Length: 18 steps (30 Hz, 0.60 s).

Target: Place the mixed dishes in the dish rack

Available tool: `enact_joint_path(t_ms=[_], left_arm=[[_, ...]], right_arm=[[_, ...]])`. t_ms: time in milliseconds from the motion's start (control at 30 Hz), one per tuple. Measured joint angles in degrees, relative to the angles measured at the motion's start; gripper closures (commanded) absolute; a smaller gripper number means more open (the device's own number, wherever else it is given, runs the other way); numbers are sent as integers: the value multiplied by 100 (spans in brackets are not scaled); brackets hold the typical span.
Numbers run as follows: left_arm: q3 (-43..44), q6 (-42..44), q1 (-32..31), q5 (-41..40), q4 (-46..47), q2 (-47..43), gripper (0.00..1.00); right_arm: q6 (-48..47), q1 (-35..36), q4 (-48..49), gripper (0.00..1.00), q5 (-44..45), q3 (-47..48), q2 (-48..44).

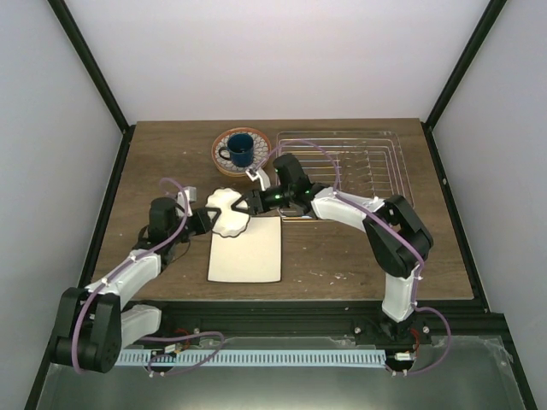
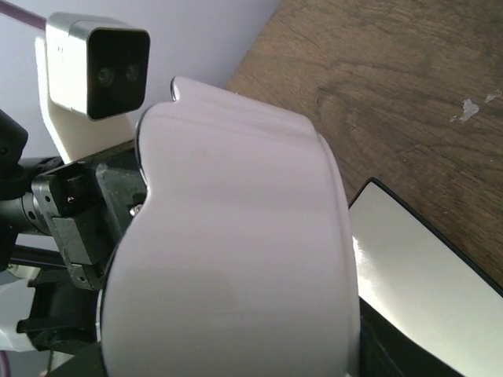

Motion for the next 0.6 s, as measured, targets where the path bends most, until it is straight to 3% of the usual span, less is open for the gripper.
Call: enact_joint_path(t_ms=[67,367,433,533,600], left_arm=[[0,-52,-33,85,83,68,56],[0,-31,-59,199,243,205,39],[0,22,-63,175,203,199,29],[0,129,-70,48,-28,90,2],[4,214,-72,-48,-232,-68,0]], right_arm=[[-72,37,-15,66,-7,-2,0],[-229,96,-81,67,37,-2,0],[-271,101,-129,67,96,-2,0],[-334,81,-240,67,186,-2,0],[-356,35,-306,67,245,-2,-2]])
